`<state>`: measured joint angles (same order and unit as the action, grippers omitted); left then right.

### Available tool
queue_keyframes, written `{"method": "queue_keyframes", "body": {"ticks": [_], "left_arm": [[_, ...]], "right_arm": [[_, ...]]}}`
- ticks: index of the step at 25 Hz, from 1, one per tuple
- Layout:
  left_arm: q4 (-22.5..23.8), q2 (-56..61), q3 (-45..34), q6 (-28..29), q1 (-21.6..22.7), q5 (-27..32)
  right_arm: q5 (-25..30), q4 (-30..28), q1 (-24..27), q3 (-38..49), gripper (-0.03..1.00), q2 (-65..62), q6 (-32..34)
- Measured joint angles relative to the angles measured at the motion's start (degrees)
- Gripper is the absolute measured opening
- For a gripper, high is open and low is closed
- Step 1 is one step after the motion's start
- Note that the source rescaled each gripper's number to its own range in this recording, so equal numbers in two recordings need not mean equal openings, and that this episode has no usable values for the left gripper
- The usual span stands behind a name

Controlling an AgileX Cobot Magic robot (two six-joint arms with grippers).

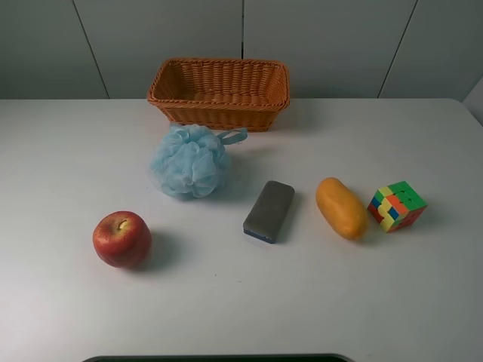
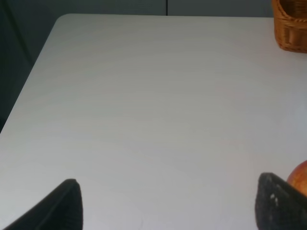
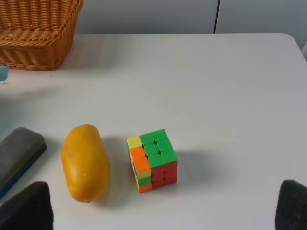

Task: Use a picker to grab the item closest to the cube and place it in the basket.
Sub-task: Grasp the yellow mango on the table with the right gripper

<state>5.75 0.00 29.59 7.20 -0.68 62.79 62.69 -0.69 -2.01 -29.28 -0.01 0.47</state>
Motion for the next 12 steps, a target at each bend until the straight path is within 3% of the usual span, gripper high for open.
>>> {"method": "queue_keyframes", "body": {"ticks": [12], "left_arm": [[0.0,0.0,0.0,0.0,0.0,0.0]], "right_arm": [[0.0,0.0,0.0,0.0,1.0,0.0,-0.1]]}}
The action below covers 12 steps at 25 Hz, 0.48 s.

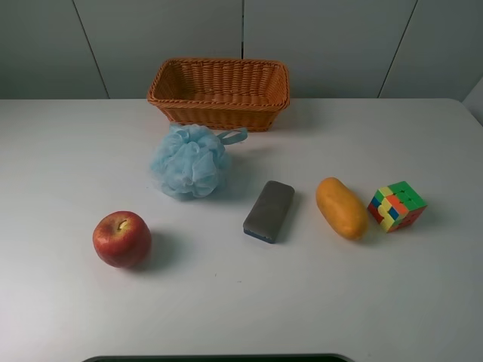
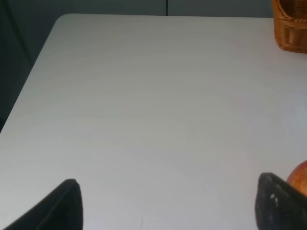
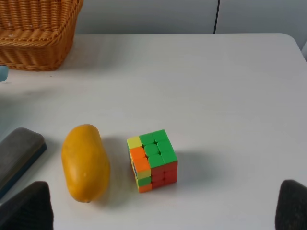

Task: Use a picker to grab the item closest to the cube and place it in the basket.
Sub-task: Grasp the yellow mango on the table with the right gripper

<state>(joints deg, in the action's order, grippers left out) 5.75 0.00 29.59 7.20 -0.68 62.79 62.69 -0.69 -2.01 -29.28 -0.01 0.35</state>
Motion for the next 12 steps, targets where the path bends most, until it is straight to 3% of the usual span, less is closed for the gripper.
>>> {"method": "queue_keyframes", "body": {"ticks": [5,12], "left_arm": [[0.0,0.0,0.0,0.0,0.0,0.0],[0.0,0.0,0.0,0.0,0.0,0.0]], "right_arm": [[-0.1,0.3,0.0,-1.1,1.0,1.7,-1.5],[-1.5,3.0,0.0,-14.6,1.0,21.9,-9.7]]}}
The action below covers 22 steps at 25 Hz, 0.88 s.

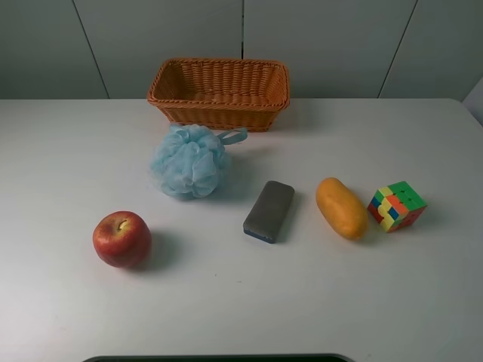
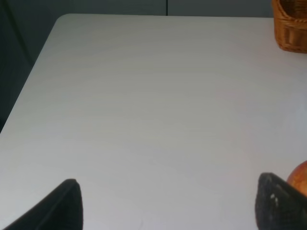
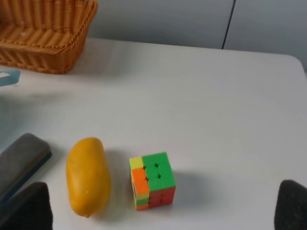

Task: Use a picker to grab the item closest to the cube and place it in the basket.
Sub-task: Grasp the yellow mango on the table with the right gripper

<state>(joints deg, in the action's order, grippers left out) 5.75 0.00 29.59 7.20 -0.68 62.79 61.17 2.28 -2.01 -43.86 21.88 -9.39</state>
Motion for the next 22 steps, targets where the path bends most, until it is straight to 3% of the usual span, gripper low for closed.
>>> {"method": "queue_keyframes", "body": {"ticks": [11,17,22], "left_arm": [[0.0,0.0,0.0,0.0,0.0,0.0],[0.0,0.0,0.0,0.0,0.0,0.0],[0.0,0.0,0.0,0.0,0.0,0.0]], "right_arm": [[1.7,9.0,-1.6,-20.8,1.0,40.2,-14.9],[1.6,6.8,-10.4,-21.5,1.0,54.0,-14.1],[-0.2,4.4,-12.2,-21.6,1.0,63.1,-12.3]]}}
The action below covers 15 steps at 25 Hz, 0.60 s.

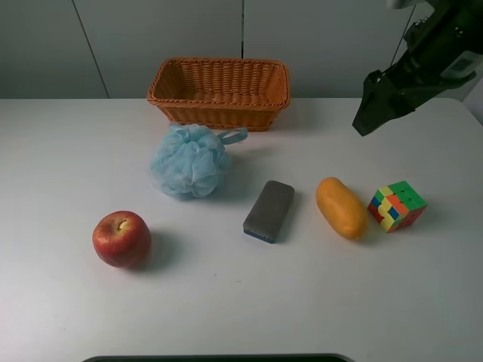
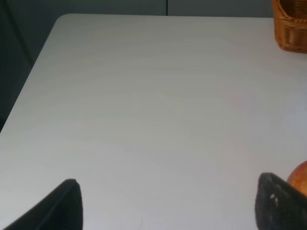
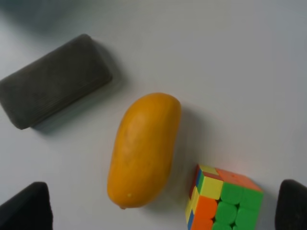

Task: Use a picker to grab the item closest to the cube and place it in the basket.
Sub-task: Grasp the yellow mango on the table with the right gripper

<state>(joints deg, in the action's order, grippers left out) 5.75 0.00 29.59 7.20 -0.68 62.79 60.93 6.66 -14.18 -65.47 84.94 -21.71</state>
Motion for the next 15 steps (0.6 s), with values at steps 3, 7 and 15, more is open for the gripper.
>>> {"method": "queue_keyframes", "body": {"ticks": [3,7,15], "left_arm": [[0.0,0.0,0.0,0.0,0.0,0.0],[0.0,0.0,0.0,0.0,0.0,0.0],[0.0,0.0,0.0,0.0,0.0,0.0]], "right_arm": [[-2.3,0.0,-0.1,0.0,1.0,4.8,0.0],[-4.3,0.3,-0.1,0.0,1.0,10.2,0.1],[-6.6,3.3,-0.3,1.6,1.0,19.4,0.2]]}}
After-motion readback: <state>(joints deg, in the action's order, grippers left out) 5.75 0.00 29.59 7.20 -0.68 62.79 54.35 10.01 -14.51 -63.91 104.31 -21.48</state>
